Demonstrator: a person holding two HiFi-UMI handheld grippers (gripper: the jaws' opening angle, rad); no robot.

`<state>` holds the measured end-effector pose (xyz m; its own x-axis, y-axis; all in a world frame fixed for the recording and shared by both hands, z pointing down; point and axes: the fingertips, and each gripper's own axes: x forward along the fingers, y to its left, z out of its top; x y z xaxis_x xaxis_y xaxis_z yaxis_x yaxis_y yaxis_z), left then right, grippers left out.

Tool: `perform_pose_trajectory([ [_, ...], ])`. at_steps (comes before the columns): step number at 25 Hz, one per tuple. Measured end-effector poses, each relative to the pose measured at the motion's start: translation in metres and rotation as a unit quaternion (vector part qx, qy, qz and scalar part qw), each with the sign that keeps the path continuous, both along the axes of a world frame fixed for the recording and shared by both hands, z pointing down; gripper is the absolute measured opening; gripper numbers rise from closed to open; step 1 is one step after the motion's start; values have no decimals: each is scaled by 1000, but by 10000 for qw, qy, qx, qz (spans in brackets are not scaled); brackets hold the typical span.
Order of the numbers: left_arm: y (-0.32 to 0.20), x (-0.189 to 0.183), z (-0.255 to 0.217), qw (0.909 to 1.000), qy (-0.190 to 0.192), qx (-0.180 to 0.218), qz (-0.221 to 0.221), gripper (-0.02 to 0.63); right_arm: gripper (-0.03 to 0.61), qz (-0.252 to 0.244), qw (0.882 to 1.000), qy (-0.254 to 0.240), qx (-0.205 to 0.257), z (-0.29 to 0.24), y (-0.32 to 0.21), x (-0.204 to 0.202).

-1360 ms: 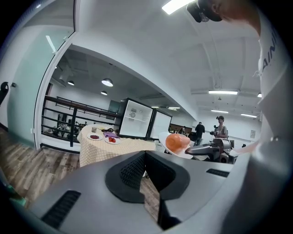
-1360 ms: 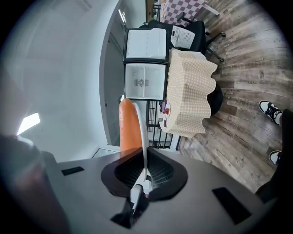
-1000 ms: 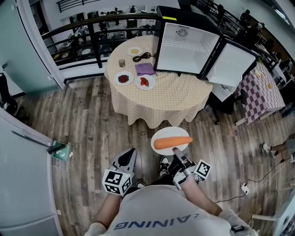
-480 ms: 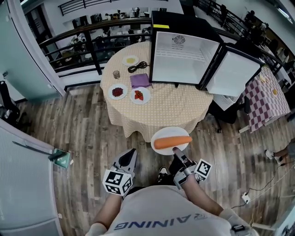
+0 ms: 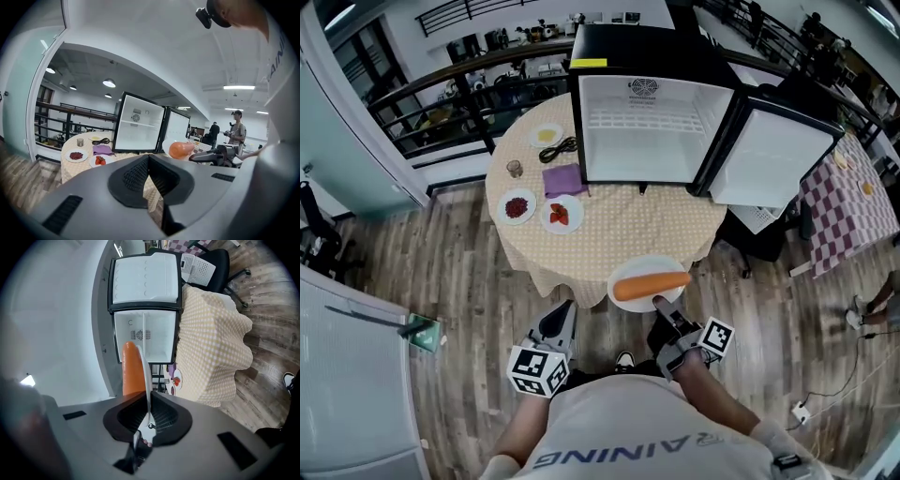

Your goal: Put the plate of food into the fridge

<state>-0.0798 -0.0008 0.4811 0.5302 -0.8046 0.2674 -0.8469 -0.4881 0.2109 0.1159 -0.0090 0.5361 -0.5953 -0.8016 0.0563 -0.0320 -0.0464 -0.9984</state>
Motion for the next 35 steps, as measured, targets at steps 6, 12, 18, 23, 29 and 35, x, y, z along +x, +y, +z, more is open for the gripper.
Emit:
perform_pose_trajectory([
  [6,-30,23,11,9999,-49,-129,86,8,35,86,9999,-130,-53,6,-32,20],
  [12,-68,24,17,9996,1,-232,164,8,35,239,9995,-175,-132,12,-65,22],
  [18,-128,13,20,9986,86,-241,466,8,35,534,9984,-121,-106,11,-111,11],
  [23,-175,6,14,9967,111,-120,801,8,35,863,9961,-130,-110,8,-148,1],
  [29,-196,-6,17,9928,240,-250,1150,8,35,1114,9936,-21,-174,5,-174,-19],
  [35,-208,-20,25,9899,156,-351,1365,8,37,1394,9899,-144,-196,5,-196,-25],
])
